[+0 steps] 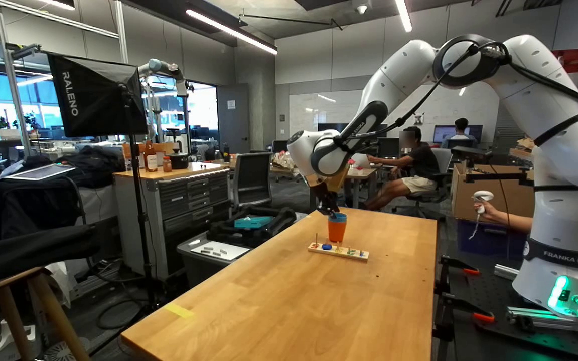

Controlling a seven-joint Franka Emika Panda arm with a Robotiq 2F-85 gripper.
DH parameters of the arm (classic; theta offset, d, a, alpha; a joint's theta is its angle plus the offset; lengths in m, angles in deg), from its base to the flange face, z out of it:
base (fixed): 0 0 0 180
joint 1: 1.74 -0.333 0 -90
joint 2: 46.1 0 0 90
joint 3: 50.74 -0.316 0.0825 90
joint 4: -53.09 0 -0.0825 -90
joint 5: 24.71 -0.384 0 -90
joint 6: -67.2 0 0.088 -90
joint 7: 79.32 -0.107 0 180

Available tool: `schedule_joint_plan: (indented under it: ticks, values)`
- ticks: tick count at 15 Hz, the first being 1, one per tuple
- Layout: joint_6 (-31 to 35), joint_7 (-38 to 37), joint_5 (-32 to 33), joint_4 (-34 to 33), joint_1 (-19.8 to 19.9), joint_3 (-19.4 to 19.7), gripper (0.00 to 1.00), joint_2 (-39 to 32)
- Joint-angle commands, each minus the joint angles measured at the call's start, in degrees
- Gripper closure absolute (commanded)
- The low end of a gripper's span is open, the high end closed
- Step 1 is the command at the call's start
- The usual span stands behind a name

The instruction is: Put the blue cup into the orange one

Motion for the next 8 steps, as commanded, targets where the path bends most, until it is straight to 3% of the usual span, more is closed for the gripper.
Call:
schedule_joint_plan:
  ticks: [1, 5, 8]
  values:
    - [-0.7, 1.0, -1.1, -2.4, 0.4, -0.9, 0.31, -0.4]
    - [0.3, 5.6, -5.0, -1.0, 1.1, -3.8, 0.0, 3.8]
    - [1.9, 9.8, -9.6, 0.4, 1.5, -6.5, 0.0, 8.4]
